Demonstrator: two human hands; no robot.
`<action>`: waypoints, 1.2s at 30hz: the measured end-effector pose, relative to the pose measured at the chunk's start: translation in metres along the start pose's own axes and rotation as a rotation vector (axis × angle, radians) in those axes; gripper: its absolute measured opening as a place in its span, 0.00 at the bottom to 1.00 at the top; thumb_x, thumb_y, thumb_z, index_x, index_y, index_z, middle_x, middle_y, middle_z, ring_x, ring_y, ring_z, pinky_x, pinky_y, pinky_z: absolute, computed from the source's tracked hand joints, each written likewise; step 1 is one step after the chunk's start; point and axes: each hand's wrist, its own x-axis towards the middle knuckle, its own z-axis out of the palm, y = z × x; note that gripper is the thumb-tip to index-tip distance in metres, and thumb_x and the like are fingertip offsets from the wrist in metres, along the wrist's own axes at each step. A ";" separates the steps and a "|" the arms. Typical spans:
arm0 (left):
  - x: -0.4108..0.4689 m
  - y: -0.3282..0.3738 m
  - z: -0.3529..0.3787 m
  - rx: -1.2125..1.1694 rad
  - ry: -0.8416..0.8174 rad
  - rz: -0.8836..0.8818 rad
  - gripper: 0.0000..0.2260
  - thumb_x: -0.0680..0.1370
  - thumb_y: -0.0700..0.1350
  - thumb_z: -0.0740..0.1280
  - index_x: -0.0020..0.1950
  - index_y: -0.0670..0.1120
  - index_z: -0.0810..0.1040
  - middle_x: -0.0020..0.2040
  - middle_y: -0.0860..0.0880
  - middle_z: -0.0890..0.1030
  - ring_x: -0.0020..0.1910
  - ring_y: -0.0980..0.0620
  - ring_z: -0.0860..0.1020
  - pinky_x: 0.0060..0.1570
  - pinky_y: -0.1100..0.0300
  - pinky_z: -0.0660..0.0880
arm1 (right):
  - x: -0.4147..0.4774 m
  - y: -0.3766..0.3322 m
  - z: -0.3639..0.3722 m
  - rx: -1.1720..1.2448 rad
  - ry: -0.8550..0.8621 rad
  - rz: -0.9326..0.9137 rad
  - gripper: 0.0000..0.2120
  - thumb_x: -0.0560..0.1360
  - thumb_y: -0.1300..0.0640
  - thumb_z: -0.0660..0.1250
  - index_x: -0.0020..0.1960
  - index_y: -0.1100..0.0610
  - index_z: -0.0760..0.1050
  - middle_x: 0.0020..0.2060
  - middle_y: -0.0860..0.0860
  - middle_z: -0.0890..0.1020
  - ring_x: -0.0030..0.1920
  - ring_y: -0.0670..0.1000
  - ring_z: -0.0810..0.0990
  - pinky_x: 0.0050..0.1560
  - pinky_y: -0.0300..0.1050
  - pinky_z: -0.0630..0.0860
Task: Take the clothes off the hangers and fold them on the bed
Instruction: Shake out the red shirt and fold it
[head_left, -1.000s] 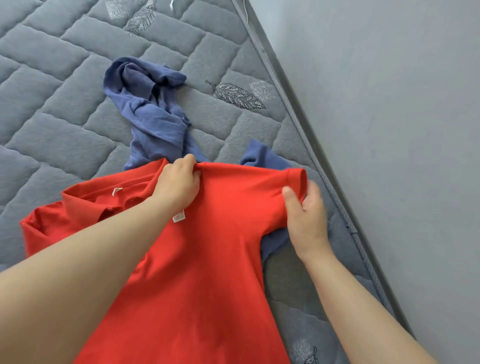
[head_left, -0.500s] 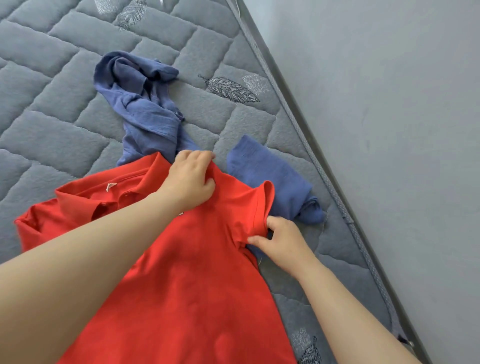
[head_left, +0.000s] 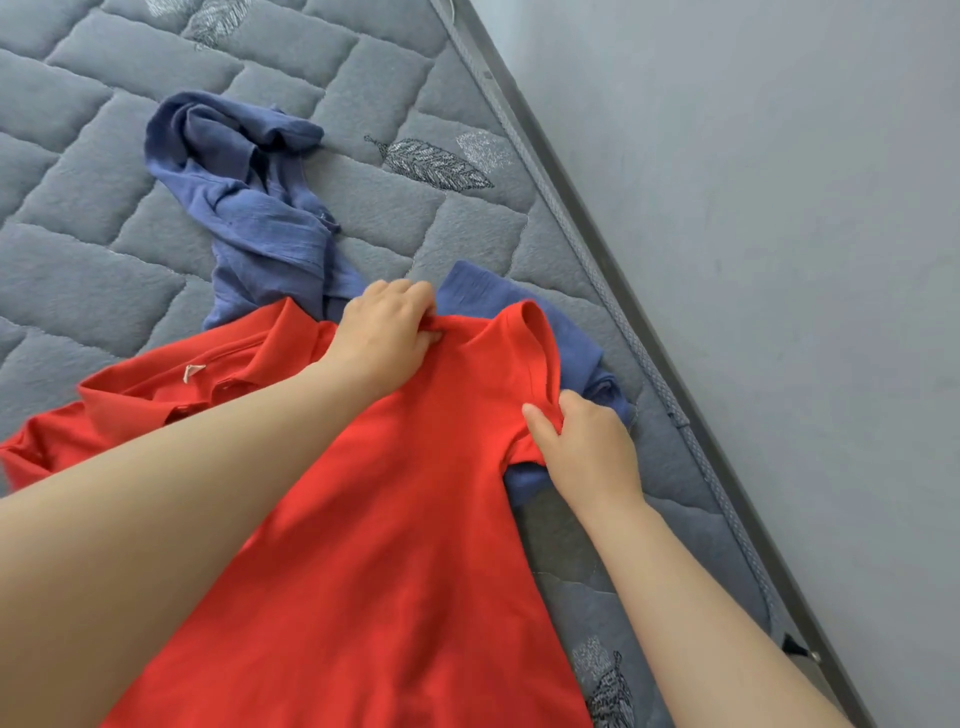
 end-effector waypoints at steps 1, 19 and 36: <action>-0.002 0.000 0.003 0.026 -0.020 -0.012 0.09 0.76 0.45 0.66 0.51 0.41 0.73 0.51 0.41 0.78 0.52 0.39 0.74 0.48 0.48 0.69 | 0.001 0.004 0.002 -0.050 -0.046 0.031 0.19 0.79 0.43 0.61 0.40 0.57 0.67 0.42 0.59 0.81 0.46 0.62 0.79 0.38 0.49 0.66; 0.002 0.000 -0.015 -0.121 -0.116 -0.074 0.10 0.72 0.41 0.69 0.53 0.46 0.80 0.50 0.45 0.82 0.55 0.41 0.76 0.57 0.48 0.71 | 0.006 -0.018 -0.010 0.208 0.048 -0.042 0.06 0.72 0.59 0.70 0.43 0.62 0.75 0.35 0.57 0.79 0.38 0.59 0.76 0.40 0.51 0.69; -0.090 -0.071 -0.009 -0.284 0.087 -0.229 0.09 0.76 0.39 0.65 0.56 0.42 0.76 0.44 0.46 0.79 0.47 0.44 0.77 0.46 0.56 0.69 | -0.092 -0.037 0.039 0.034 -0.079 -0.481 0.15 0.71 0.56 0.71 0.57 0.56 0.81 0.48 0.49 0.80 0.47 0.53 0.79 0.49 0.48 0.78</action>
